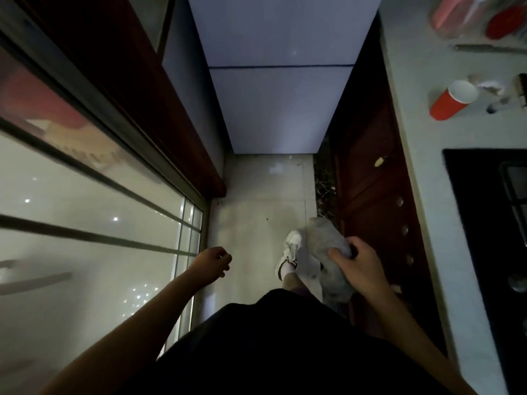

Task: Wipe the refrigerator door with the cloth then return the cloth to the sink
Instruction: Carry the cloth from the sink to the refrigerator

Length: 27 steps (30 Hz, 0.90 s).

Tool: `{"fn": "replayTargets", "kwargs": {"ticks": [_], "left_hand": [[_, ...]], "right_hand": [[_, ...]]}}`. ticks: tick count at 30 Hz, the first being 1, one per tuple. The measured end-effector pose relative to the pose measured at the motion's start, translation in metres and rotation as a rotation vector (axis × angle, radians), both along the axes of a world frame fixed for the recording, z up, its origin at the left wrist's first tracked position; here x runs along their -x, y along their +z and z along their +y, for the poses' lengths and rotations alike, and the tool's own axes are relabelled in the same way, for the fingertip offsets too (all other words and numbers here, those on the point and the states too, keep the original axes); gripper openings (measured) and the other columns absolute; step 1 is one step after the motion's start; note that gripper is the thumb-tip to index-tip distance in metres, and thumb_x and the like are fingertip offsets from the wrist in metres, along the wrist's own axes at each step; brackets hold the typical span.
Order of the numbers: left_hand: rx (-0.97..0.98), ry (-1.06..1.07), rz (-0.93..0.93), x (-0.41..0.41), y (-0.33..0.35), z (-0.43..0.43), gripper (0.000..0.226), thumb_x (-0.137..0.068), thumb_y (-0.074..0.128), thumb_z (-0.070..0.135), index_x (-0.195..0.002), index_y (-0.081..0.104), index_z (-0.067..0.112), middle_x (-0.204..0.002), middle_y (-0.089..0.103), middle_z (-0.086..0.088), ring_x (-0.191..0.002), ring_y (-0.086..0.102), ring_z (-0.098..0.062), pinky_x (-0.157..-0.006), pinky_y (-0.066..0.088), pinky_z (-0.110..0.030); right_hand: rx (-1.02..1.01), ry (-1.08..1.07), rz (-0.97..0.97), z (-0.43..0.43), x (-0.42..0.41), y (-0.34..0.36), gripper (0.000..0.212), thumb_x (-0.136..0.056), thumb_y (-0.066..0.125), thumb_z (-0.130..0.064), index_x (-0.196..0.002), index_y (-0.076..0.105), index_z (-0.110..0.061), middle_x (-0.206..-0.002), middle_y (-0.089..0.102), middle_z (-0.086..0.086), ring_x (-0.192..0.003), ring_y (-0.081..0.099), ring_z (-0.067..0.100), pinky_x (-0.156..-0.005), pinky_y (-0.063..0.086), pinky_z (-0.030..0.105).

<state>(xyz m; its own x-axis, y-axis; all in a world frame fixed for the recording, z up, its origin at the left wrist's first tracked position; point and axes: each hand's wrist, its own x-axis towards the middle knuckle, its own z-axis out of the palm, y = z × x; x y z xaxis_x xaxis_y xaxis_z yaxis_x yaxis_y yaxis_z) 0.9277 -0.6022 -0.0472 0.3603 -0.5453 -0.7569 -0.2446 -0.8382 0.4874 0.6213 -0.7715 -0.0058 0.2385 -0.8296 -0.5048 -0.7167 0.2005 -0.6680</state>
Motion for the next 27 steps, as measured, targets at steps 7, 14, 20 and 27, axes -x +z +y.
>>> {"fn": "replayTargets", "kwargs": {"ticks": [7, 14, 20, 27], "left_hand": [[-0.124, 0.388, 0.003, -0.043, 0.001, -0.042, 0.019, -0.099, 0.048, 0.006, -0.088, 0.061, -0.004, -0.079, 0.063, -0.021, -0.053, 0.056, -0.023, -0.036, 0.038, -0.015], [-0.136, 0.64, 0.052, -0.084, 0.009, -0.086, 0.022, -0.099, 0.05, 0.008, -0.083, 0.063, 0.001, -0.072, 0.064, -0.015, -0.047, 0.058, -0.019, -0.043, 0.035, -0.018], [-0.119, 0.61, 0.106, -0.142, -0.001, -0.163, 0.017, -0.098, 0.052, 0.009, -0.088, 0.063, 0.0, -0.076, 0.065, -0.016, -0.055, 0.058, -0.024, -0.05, 0.035, -0.022], [-0.018, 0.346, 0.111, -0.212, -0.005, -0.291, 0.018, -0.102, 0.049, 0.01, -0.09, 0.063, 0.007, -0.074, 0.066, -0.01, -0.047, 0.058, -0.012, -0.052, 0.037, -0.023]], "right_hand": [[-0.082, 0.162, -0.043, -0.137, -0.084, -0.005, 0.02, -0.088, 0.078, -0.027, -0.097, 0.066, -0.015, -0.094, 0.07, 0.004, -0.088, 0.067, 0.02, -0.069, 0.051, 0.032], [-0.022, 0.384, -0.081, -0.247, -0.184, 0.023, 0.019, -0.089, 0.076, -0.028, -0.096, 0.063, -0.016, -0.086, 0.064, -0.007, -0.078, 0.061, 0.006, -0.065, 0.05, 0.029], [-0.021, 0.324, -0.086, -0.3, -0.229, 0.02, 0.019, -0.088, 0.077, -0.03, -0.097, 0.065, -0.02, -0.089, 0.067, -0.009, -0.081, 0.064, 0.006, -0.066, 0.051, 0.029], [0.025, 0.154, -0.018, -0.333, -0.241, 0.024, 0.023, -0.089, 0.075, -0.028, -0.102, 0.065, -0.014, -0.095, 0.067, 0.004, -0.089, 0.065, 0.02, -0.074, 0.052, 0.037]]}}
